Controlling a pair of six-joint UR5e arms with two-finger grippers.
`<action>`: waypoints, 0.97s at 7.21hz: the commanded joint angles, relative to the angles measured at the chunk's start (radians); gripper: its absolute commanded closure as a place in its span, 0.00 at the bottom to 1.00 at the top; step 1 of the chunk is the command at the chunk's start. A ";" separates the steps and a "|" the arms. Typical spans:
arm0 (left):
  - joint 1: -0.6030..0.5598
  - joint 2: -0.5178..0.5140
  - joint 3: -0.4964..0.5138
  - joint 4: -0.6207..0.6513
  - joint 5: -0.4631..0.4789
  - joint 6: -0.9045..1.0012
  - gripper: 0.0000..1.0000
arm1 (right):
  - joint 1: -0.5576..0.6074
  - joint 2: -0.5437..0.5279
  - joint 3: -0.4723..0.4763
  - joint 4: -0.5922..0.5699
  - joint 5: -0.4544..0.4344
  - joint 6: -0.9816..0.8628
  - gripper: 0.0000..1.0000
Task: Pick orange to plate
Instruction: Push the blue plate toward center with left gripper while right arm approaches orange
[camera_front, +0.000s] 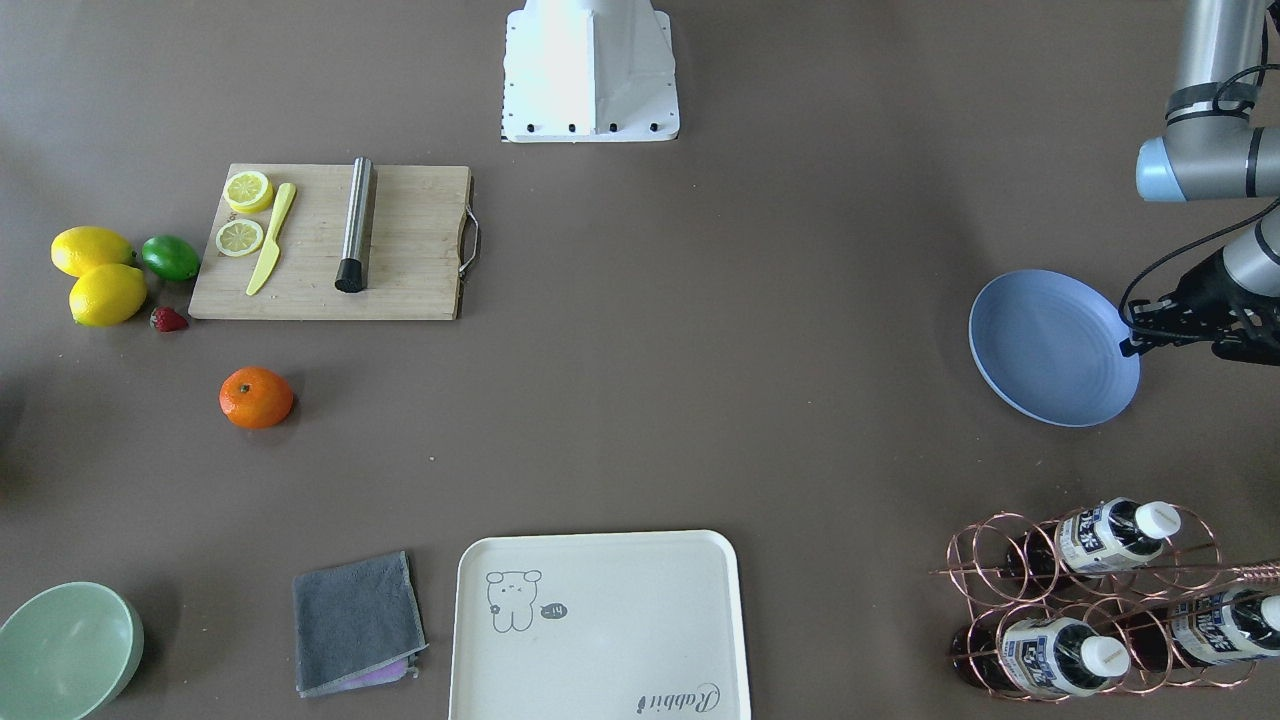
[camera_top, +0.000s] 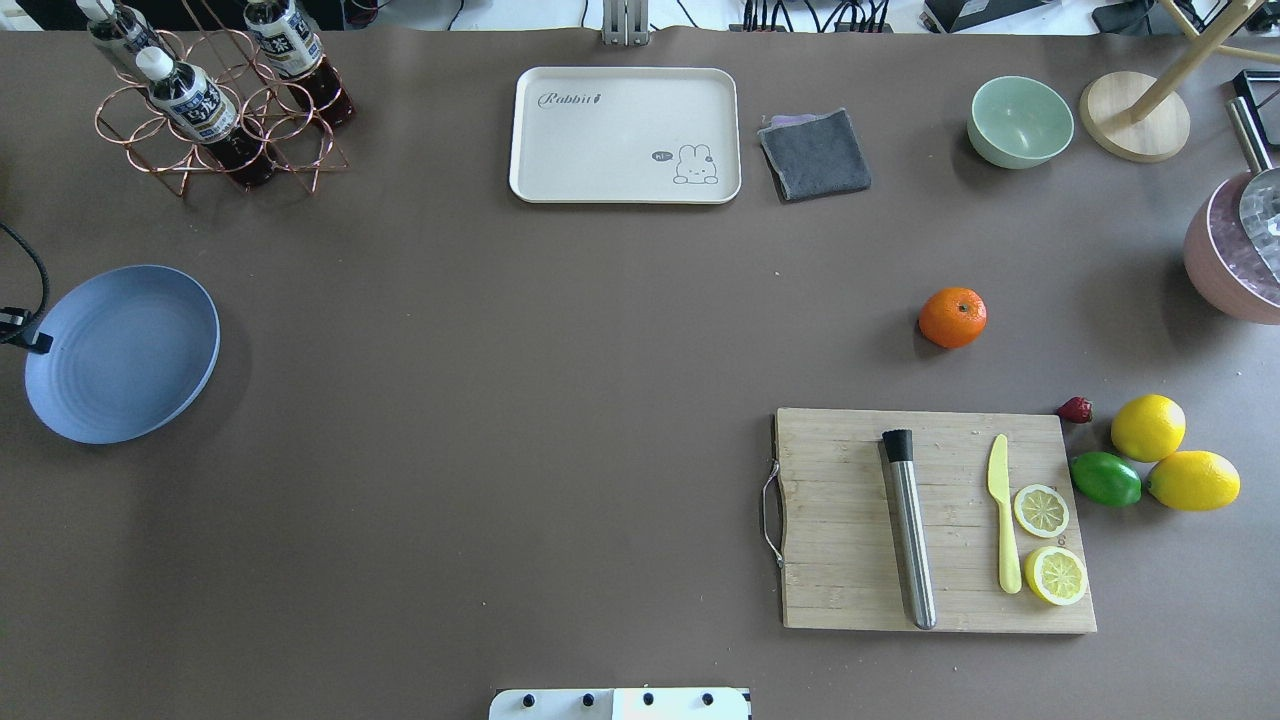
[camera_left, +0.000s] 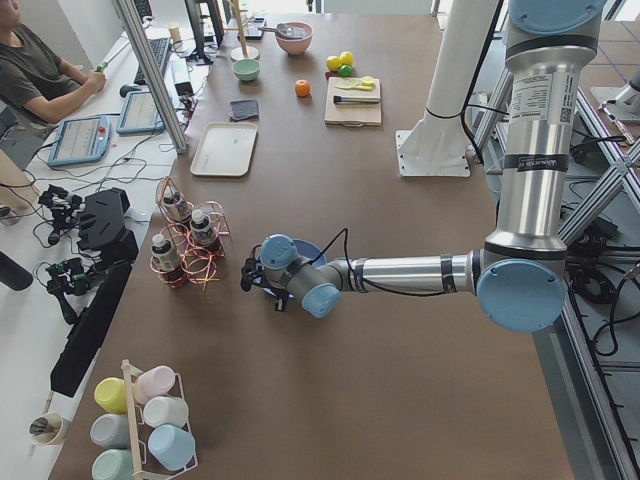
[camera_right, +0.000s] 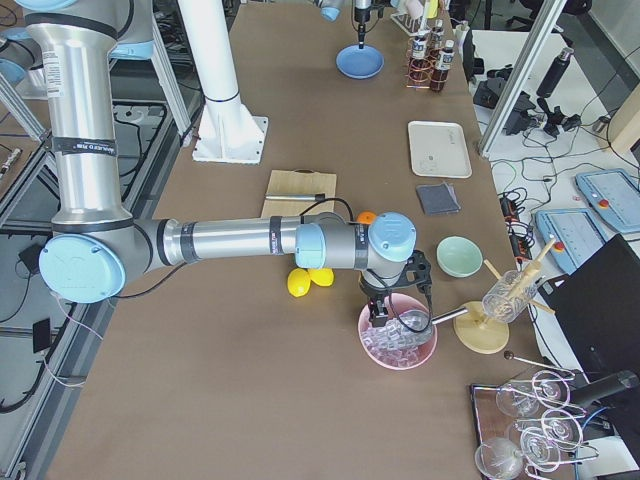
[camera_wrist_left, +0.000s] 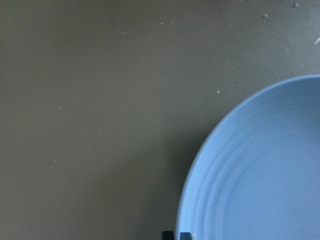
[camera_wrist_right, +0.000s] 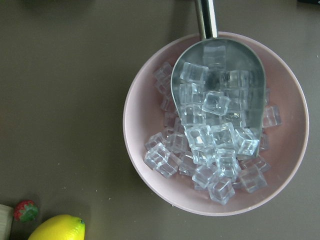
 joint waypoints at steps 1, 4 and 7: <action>0.108 -0.039 -0.185 0.001 -0.023 -0.360 1.00 | -0.119 0.053 0.066 0.000 -0.002 0.146 0.00; 0.355 -0.250 -0.238 0.007 0.210 -0.753 1.00 | -0.276 0.134 0.063 0.002 -0.014 0.257 0.00; 0.541 -0.343 -0.225 0.036 0.370 -0.800 1.00 | -0.398 0.213 0.040 0.022 -0.074 0.404 0.00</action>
